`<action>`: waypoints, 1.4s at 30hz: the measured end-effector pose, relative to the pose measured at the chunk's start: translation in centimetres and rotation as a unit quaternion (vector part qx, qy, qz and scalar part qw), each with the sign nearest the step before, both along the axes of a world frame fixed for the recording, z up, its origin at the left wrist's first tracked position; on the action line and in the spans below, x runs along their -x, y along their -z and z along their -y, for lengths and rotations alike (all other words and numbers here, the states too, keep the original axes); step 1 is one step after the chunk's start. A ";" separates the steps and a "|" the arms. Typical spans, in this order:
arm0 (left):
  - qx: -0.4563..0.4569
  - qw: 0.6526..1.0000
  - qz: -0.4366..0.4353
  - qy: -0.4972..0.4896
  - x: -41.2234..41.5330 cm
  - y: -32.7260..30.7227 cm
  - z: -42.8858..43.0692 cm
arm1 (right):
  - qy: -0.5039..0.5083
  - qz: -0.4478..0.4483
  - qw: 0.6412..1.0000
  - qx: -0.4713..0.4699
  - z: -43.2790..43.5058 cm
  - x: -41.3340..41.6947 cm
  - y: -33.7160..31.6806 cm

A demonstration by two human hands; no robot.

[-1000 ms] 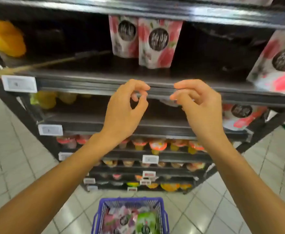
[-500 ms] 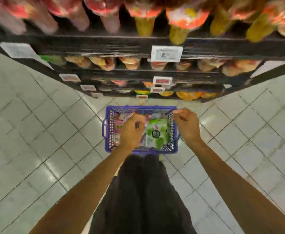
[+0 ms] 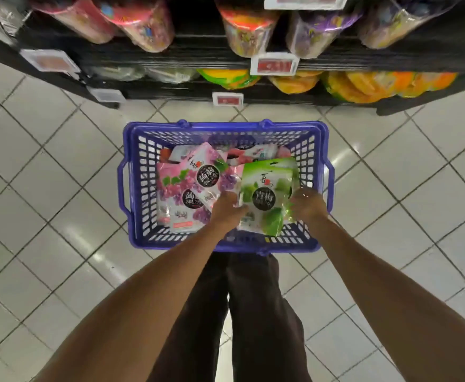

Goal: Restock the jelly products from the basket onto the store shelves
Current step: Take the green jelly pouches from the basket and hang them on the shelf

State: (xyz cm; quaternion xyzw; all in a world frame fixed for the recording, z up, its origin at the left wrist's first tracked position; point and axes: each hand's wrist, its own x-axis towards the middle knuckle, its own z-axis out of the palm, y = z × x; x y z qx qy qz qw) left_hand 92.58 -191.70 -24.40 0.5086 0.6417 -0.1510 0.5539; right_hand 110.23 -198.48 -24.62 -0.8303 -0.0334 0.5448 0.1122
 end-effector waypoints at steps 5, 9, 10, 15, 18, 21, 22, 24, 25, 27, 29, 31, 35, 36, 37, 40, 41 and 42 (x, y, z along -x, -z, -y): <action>0.084 0.991 -0.011 -0.103 -1.3 5.2 1.7 | -0.044 0.094 0.994 0.021 0.9 2.3 5.6; 0.071 0.986 -0.036 -0.146 -2.3 6.1 2.7 | 0.037 0.095 0.994 0.031 1.3 2.8 7.4; 0.066 0.986 -0.037 -0.149 -2.5 6.1 2.9 | 0.037 0.100 0.994 0.040 1.3 2.8 7.7; 0.019 0.992 -0.071 -0.103 -1.5 5.6 2.5 | 0.036 0.046 0.997 0.059 1.8 2.0 8.5; -0.001 0.997 -0.077 -0.012 0.4 5.2 1.3 | 0.066 -0.015 0.998 0.016 2.9 1.9 8.6; 0.007 0.996 -0.087 0.033 2.4 4.8 0.5 | 0.052 -0.019 0.998 -0.026 3.6 3.1 8.3; 0.003 0.996 -0.082 0.035 3.1 4.7 0.3 | 0.061 -0.024 0.997 -0.031 3.5 3.6 8.0; -0.004 0.998 -0.060 0.036 4.1 3.9 -0.2 | 0.141 -0.074 0.986 -0.058 3.4 4.4 7.0; -0.008 0.998 -0.050 0.047 4.5 3.2 -0.6 | 0.185 -0.102 0.974 -0.078 3.4 4.7 6.4; -0.020 0.997 -0.027 0.068 5.2 1.3 -1.3 | 0.235 -0.122 0.956 -0.126 3.4 5.1 4.5; -0.030 0.998 -0.005 0.050 5.9 -1.2 -2.2 | 0.256 -0.119 0.945 -0.167 3.1 5.3 1.6; -0.047 0.999 0.013 0.014 6.5 -4.6 -3.3 | 0.266 -0.115 0.939 -0.186 2.5 5.1 -2.1; -0.081 0.988 0.077 -0.106 7.5 -13.2 -5.6 | 0.279 -0.114 0.932 -0.201 1.3 4.5 -10.8; -0.076 0.983 0.100 -0.137 7.8 -15.7 -6.1 | 0.280 -0.115 0.930 -0.209 0.9 4.4 -13.3; -0.071 0.977 0.122 -0.159 8.3 -18.3 -6.6 | 0.279 -0.117 0.928 -0.219 0.4 4.4 -16.0; -0.061 0.959 0.197 -0.195 9.6 -26.5 -8.0 | 0.273 -0.120 0.919 -0.257 -1.0 4.3 -24.2; -0.061 0.950 0.226 -0.204 10.1 -29.2 -8.5 | 0.270 -0.122 0.915 -0.274 -1.5 4.2 -26.9; -0.066 0.943 0.248 -0.212 10.5 -32.0 -9.0 | 0.268 -0.122 0.911 -0.290 -1.9 4.1 -29.6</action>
